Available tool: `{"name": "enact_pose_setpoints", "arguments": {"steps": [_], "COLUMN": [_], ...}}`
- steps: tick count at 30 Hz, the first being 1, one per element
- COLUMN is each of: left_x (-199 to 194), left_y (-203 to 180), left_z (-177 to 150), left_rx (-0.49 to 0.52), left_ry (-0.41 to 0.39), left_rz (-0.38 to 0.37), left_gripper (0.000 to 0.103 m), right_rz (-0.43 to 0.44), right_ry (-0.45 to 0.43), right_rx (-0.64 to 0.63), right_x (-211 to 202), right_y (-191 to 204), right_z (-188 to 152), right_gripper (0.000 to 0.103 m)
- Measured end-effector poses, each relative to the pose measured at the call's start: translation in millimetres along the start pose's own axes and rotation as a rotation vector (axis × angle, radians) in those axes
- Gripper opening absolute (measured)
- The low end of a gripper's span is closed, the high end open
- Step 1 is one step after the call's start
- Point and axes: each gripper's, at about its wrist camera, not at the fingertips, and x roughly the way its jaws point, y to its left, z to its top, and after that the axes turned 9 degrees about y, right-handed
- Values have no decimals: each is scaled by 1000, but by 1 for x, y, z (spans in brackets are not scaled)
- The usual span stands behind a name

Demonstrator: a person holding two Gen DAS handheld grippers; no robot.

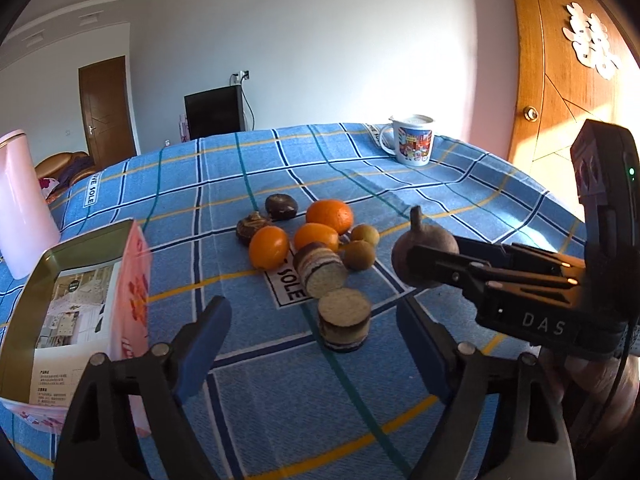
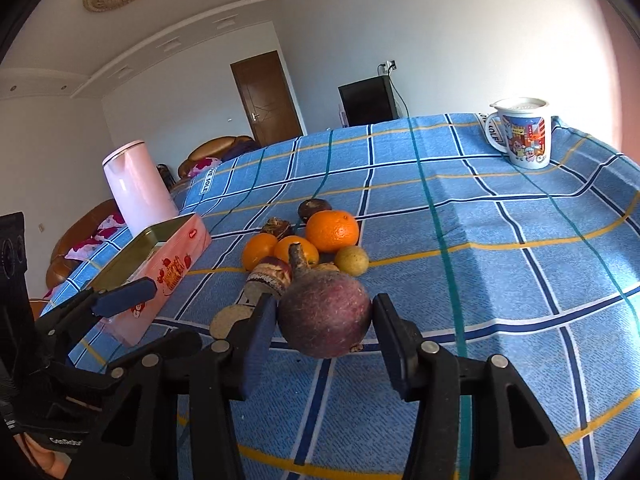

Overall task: Organize fruits
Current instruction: 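Grasp a round brown disc with the left tool while the right tool grasps the purple passion fruit, then carry both held items into the tin box and open both tools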

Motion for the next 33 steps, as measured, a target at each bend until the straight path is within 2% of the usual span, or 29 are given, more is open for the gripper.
{"name": "enact_pose_setpoints", "arguments": {"steps": [3, 5, 7, 9, 10, 12, 16, 21, 28, 33], "left_x": [13, 22, 28, 35, 36, 37, 31, 15, -14, -29], "left_y": [-8, -10, -12, -12, -12, -10, -6, 6, 25, 44], "left_z": [5, 7, 9, 10, 10, 9, 6, 3, 7, 7], "left_rx": [19, 20, 21, 21, 16, 12, -2, -11, -19, -41], "left_ry": [44, 76, 104, 140, 149, 158, 140, 73, -49, -104], "left_rz": [-23, -36, -53, -65, -70, -81, -103, -68, 35, 96], "left_gripper": [76, 68, 53, 52, 44, 36, 36, 36, 36, 36], "right_rz": [-15, -25, -17, -10, -6, 1, 15, 23, 56, 90], "right_ry": [-28, -32, -39, -46, -50, -60, -83, -105, -122, -131], "right_rx": [6, 5, 15, 15, 14, 10, -10, -38, -91, -135], "right_x": [-7, -8, -9, -10, -11, -13, -19, -23, -23, -20], "right_y": [-7, -10, -13, -13, -13, -11, -5, 5, 28, 47], "right_z": [0, -1, -2, -2, -2, -2, -2, 2, 11, 19], "right_gripper": [51, 51, 51, 51, 51, 51, 52, 51, 51, 51]}}
